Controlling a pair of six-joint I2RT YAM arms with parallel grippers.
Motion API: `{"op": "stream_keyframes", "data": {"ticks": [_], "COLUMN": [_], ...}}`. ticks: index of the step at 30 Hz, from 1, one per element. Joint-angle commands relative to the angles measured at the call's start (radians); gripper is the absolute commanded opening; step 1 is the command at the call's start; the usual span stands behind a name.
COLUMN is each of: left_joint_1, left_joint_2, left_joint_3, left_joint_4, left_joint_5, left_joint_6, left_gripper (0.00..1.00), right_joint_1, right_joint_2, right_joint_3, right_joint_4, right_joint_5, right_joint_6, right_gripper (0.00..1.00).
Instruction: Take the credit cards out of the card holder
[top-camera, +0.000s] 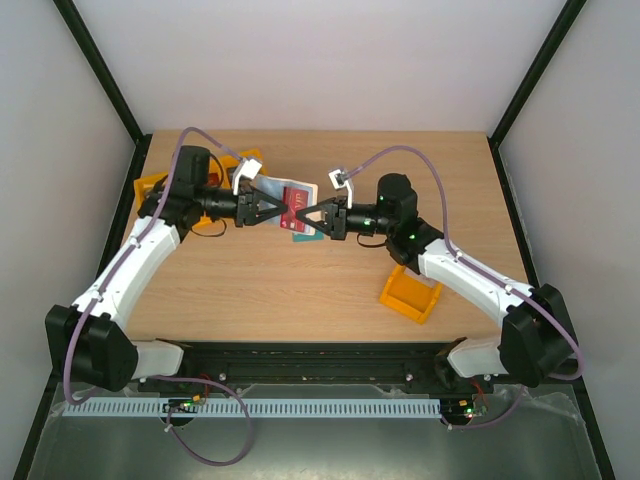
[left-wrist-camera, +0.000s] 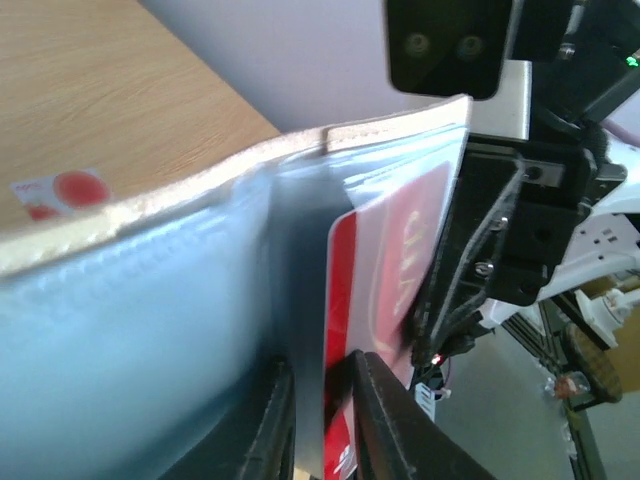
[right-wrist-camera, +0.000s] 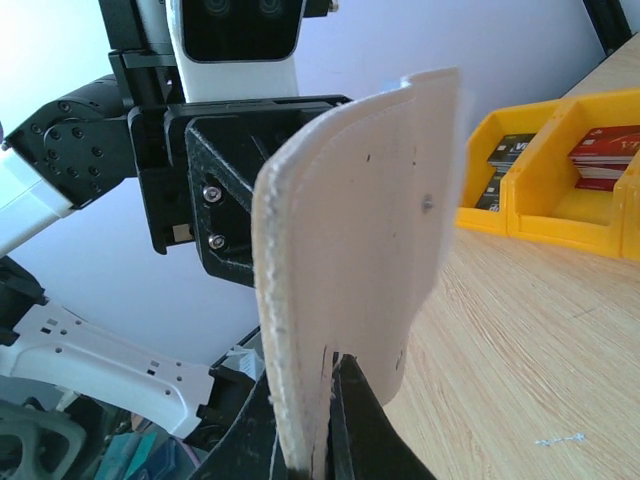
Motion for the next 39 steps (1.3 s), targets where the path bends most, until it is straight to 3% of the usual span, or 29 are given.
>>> {"op": "stream_keyframes", "data": {"ticks": [1,5,9,14,17,19,23,39], "left_joint_1": [-0.012,-0.012,-0.013,0.03,0.054,0.056,0.063,0.143], "left_joint_2": [-0.015,-0.027,-0.037,-0.045,-0.055,-0.06,-0.058,-0.082], "left_joint_3": [-0.017,-0.004,0.009,0.018,0.006,0.0,0.002,-0.026], "left_joint_4": [-0.023,-0.064,-0.115,-0.089,-0.079,-0.078,-0.078,-0.055], "left_joint_5": [0.08,0.203,0.237,0.222,0.212,0.214,0.214,0.187], "left_joint_6": [0.036,0.094,0.154,0.124,0.118,0.118,0.118,0.101], "left_gripper": [0.15,0.03,0.02,0.02,0.02,0.02,0.02,0.02], "right_joint_1": [0.011,0.011,0.009,-0.008,-0.019,-0.024,-0.028,-0.101], "right_joint_2": [-0.03,-0.031,-0.033,-0.049,-0.063,-0.067,-0.064,-0.129], "right_joint_3": [0.003,0.0,0.0,-0.013,-0.033,-0.04,-0.042,-0.043], "right_joint_4": [0.156,0.155,0.14,0.094,0.092,0.091,0.073,-0.101], "right_joint_5": [-0.073,-0.063,-0.051,-0.019,-0.017,-0.017,-0.02,0.037], "right_joint_6": [0.025,0.021,0.011,-0.017,-0.019,-0.018,-0.026,-0.116], "right_gripper": [0.02,0.02,0.02,0.2,0.23,0.2,0.02,0.02]}}
